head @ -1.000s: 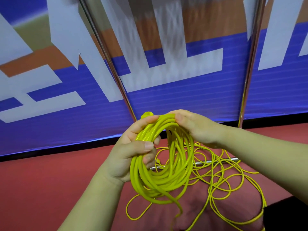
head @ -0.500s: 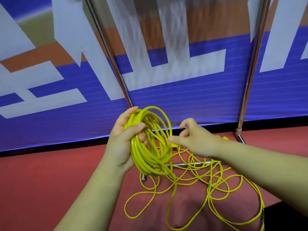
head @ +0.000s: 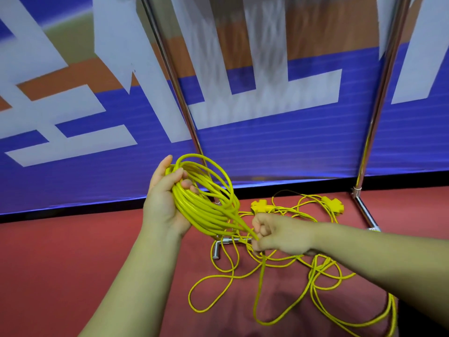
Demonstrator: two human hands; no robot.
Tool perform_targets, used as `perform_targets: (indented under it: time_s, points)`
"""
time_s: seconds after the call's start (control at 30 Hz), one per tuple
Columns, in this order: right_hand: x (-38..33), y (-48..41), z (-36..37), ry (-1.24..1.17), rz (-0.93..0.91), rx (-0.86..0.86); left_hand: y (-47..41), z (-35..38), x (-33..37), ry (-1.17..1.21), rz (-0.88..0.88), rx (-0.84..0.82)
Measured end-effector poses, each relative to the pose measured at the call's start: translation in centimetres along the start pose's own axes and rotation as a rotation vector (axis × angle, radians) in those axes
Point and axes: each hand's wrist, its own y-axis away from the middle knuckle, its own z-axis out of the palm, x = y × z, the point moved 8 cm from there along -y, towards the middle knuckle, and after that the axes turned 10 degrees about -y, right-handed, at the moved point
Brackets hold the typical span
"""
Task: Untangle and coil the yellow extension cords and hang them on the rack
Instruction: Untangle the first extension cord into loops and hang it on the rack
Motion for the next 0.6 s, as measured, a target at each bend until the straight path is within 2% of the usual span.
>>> perform_targets:
  time_s: [0.13, 0.23, 0.3, 0.37, 0.43, 0.53, 0.6]
  points:
    - [1.6, 0.6, -3.1, -0.028, 0.086, 0.032, -1.1, -2.5, 0.5, 0.120, -0.043, 0.067]
    - [1.0, 0.9, -4.4, -0.196, 0.119, 0.051, -1.6, -3.8, 0.3, 0.121, -0.059, 0.078]
    - [-0.8, 1.1, -5.8, -0.309, 0.120, 0.146, -1.7, -4.1, 0.5, 0.080, -0.052, 0.043]
    - [-3.6, 1.4, -7.8, -0.391, 0.055, 0.287, -1.7, -3.9, 0.9, -0.066, -0.021, -0.016]
    - [-6.6, 2.4, -8.9, -0.497, -0.014, 0.353, -1.3, -3.1, 1.1, -0.338, 0.049, -0.096]
    - [-10.0, 4.6, -8.1, -0.519, -0.074, 0.215, 0.1, -0.9, 0.4, -0.775, 0.145, -0.202]
    - [-10.5, 5.7, -7.4, -0.415, -0.066, 0.120, 0.9, 0.3, -0.4, -0.915, 0.155, -0.250]
